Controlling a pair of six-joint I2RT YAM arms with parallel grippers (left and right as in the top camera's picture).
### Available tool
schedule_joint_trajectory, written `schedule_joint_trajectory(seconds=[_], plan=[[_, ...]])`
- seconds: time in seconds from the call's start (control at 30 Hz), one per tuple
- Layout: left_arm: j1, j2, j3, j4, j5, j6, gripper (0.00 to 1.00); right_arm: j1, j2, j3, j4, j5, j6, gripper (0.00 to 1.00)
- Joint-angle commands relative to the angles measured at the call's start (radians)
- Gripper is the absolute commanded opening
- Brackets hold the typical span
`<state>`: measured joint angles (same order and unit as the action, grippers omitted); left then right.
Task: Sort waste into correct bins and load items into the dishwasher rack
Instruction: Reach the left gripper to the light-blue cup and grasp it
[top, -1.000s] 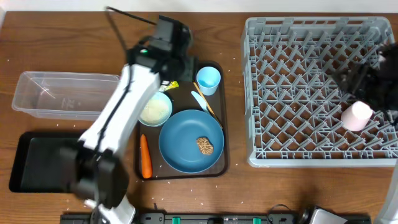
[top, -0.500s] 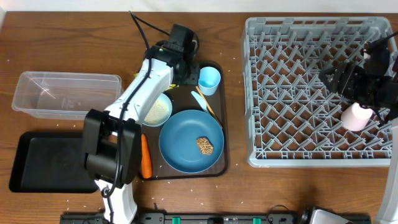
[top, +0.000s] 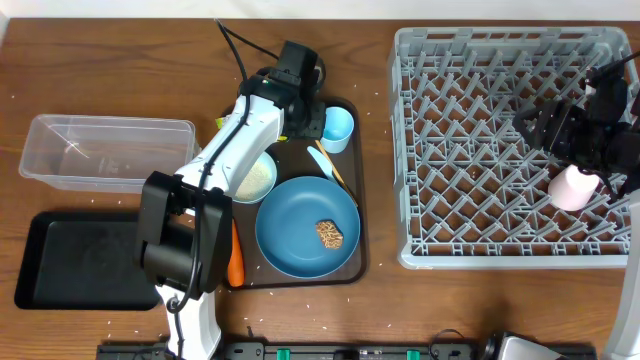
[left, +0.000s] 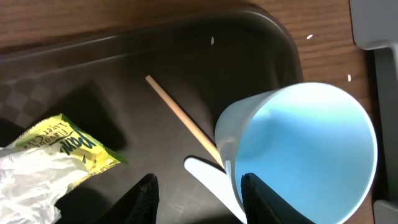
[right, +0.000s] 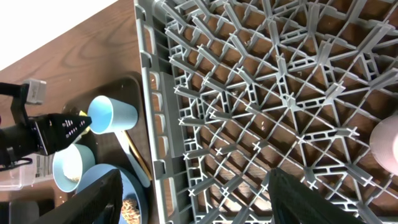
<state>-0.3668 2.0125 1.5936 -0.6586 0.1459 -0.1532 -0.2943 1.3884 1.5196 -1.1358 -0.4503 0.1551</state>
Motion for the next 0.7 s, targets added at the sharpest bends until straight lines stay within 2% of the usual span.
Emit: schedule_joint_trajectory(seconds=[0.0, 0.3, 0.5, 0.67], plan=[[-0.006, 0.011, 0.002, 0.013, -0.015, -0.002, 0.45, 0.008, -0.002, 0.008, -0.001, 0.009, -0.011, 0.69], [-0.041, 0.027, -0.008, 0.062, -0.016, -0.001, 0.44, 0.008, -0.002, 0.008, -0.005, 0.009, -0.011, 0.72], [-0.04, 0.072, -0.008, 0.055, -0.017, -0.001, 0.32, 0.008, -0.002, 0.008, -0.006, 0.009, -0.01, 0.73], [-0.04, 0.074, -0.007, 0.039, -0.016, -0.002, 0.13, 0.008, -0.002, 0.008, -0.01, 0.009, -0.011, 0.73]])
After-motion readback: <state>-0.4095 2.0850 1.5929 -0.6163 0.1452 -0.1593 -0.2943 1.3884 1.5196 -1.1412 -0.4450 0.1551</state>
